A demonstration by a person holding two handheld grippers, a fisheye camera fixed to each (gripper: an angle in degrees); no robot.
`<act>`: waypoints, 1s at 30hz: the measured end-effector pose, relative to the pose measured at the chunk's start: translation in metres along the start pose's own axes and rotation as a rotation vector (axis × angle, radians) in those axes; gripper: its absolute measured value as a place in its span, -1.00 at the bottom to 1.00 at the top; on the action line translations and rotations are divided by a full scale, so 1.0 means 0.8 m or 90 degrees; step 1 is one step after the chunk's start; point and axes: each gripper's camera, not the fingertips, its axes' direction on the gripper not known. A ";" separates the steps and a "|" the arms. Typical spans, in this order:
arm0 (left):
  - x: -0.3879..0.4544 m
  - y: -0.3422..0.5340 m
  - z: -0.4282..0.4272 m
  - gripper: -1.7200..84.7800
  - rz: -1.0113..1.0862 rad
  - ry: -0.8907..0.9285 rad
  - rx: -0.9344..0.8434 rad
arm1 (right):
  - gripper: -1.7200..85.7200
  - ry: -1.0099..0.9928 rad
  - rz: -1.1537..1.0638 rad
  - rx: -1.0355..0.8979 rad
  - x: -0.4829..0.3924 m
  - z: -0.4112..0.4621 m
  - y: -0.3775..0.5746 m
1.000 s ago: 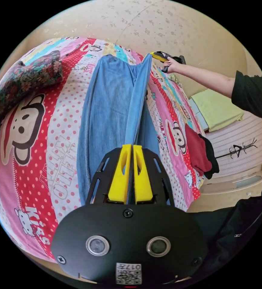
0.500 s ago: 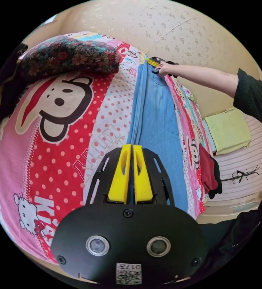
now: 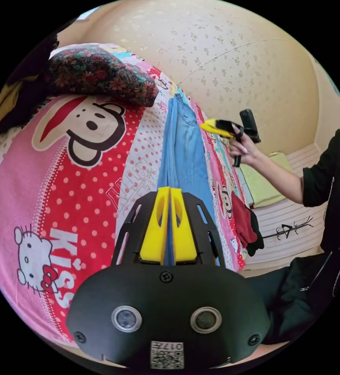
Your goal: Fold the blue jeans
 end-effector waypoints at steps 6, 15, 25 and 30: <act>0.041 0.036 -0.033 -0.84 0.079 0.022 -0.079 | -0.77 -0.063 0.119 -0.007 -0.083 0.142 0.132; 0.107 0.111 0.022 -0.82 0.177 -0.043 -0.243 | -0.78 -0.038 0.177 0.058 -0.127 0.122 0.187; 0.144 0.113 0.025 -0.80 0.216 -0.131 -0.288 | -0.78 -0.014 0.261 0.099 -0.178 0.096 0.264; 0.161 0.114 0.029 -0.90 0.214 -0.149 -0.285 | -0.79 -0.050 0.350 0.155 -0.193 0.112 0.311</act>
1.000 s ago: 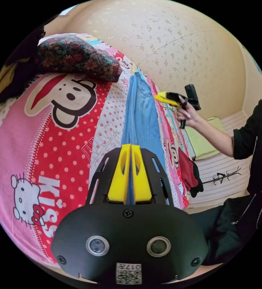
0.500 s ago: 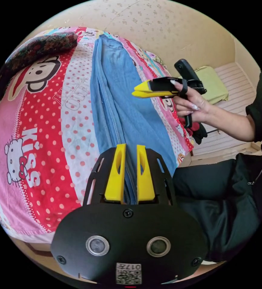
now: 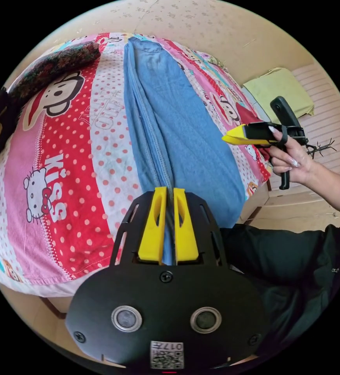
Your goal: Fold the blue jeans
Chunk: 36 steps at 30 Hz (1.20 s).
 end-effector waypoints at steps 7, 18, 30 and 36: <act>0.008 -0.011 -0.036 -0.96 -0.012 -0.015 0.004 | -0.79 0.075 0.017 0.020 -0.011 -0.019 0.042; -0.021 0.001 -0.064 -0.80 -0.032 0.162 0.039 | -0.78 0.098 0.030 0.014 -0.014 -0.032 0.098; 0.042 -0.007 -0.039 -0.95 -0.050 -0.054 -0.045 | -0.78 0.087 0.080 0.031 -0.047 -0.023 0.144; 0.007 0.009 -0.052 -0.95 -0.046 -0.070 -0.093 | -0.76 0.073 0.062 -0.012 -0.045 -0.027 0.144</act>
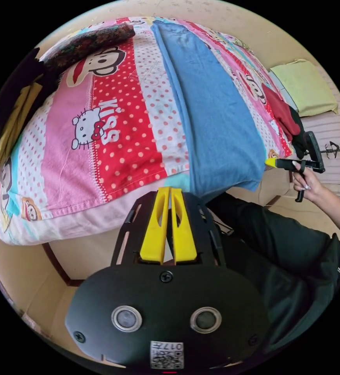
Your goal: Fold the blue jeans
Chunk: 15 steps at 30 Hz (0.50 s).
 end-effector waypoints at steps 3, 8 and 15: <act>-0.014 0.004 -0.006 -0.84 0.020 0.187 0.041 | -0.71 -0.007 -0.071 0.011 -0.016 -0.024 0.015; -0.019 0.005 0.022 -0.68 0.060 0.213 0.018 | -0.66 -0.011 -0.087 -0.103 0.006 -0.008 0.034; -0.039 -0.009 0.069 -0.63 0.050 0.289 -0.019 | -0.61 -0.140 -0.034 -0.085 0.027 0.028 0.009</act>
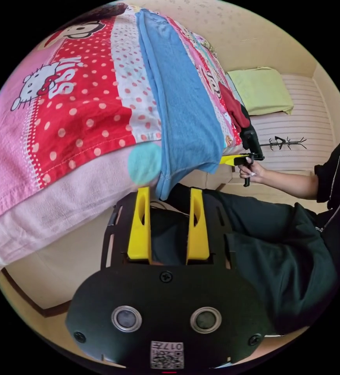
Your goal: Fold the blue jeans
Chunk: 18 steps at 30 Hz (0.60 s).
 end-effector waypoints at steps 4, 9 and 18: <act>-0.015 -0.023 0.013 -0.64 -0.008 0.028 -0.008 | -0.64 -0.051 0.031 0.023 0.000 0.026 -0.012; -0.037 -0.035 0.022 -0.77 -0.038 0.056 -0.009 | -0.74 -0.045 0.047 0.034 -0.013 0.037 -0.015; -0.014 -0.034 -0.004 -0.87 -0.011 0.166 0.003 | -0.88 -0.124 -0.033 0.036 -0.096 -0.015 0.009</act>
